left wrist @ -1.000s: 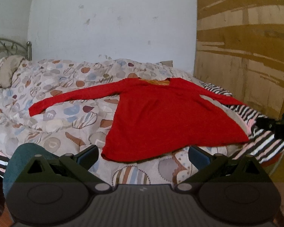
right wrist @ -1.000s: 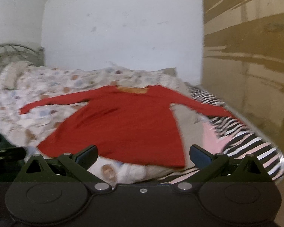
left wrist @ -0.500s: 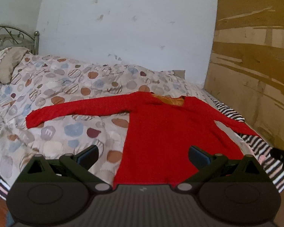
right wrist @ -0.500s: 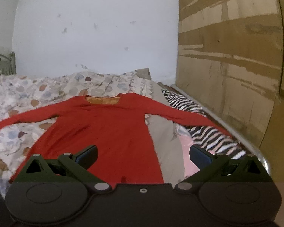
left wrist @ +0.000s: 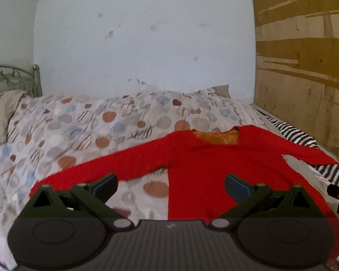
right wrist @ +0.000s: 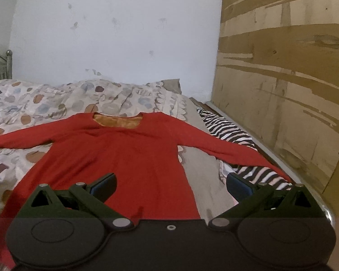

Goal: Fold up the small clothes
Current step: 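Move the right tool toward the red sleeve cuff by the striped blanket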

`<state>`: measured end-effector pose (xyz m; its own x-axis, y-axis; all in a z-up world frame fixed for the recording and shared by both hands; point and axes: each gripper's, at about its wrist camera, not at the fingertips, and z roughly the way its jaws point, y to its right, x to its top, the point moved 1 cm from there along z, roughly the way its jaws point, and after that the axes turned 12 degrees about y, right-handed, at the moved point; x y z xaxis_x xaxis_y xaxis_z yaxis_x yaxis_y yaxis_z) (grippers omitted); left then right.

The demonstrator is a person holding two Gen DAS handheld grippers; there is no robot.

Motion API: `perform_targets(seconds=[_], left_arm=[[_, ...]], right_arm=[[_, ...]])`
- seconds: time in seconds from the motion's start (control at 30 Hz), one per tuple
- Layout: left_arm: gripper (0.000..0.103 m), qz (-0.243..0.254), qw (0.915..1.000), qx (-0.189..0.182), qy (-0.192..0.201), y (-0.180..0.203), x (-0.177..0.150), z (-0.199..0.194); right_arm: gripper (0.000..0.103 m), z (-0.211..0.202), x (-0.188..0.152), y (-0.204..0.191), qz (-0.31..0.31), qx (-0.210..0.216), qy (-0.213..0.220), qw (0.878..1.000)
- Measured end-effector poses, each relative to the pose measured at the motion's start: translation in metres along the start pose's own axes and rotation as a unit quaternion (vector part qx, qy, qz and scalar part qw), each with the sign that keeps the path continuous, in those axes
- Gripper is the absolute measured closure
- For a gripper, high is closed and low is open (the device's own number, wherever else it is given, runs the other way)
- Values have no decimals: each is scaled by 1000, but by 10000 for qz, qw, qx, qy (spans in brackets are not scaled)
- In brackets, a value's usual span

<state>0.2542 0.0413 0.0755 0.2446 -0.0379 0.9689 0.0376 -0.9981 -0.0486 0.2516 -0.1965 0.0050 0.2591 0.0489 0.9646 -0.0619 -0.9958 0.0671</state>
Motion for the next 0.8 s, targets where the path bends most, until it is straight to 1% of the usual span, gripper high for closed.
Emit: perform_targets(seconds=[0.13,0.27,0.37,0.5,0.63,0.7,0.8], left_arm=[[0,-132,9996,-184,-147,11,-6,46],[0,-180,9987,-321,-356,20,-27,83],[0,-152,9980,-328,-522,24,-46,105],[0,-181,9966,-369,-720,23,-65,122],[0,-70,9957,-398,-829,24,-75,127],[0,-104,9950,-413,-899,23,-79,128],[0,-159,9927,-463,-1103,22,-88,130]], right_arm=[[0,36,-2,-6,-64,-37,-126,9999],[0,67,-9,-12,-101,5,-318,9994],[0,89,-17,-18,-218,-20,-458,9987],[0,115,-27,-22,-361,-58,-616,9974],[0,138,-38,-23,-379,-96,-841,9957],[0,142,-42,-20,-362,-103,-837,9958],[0,147,-47,-10,-178,-69,-742,9971]])
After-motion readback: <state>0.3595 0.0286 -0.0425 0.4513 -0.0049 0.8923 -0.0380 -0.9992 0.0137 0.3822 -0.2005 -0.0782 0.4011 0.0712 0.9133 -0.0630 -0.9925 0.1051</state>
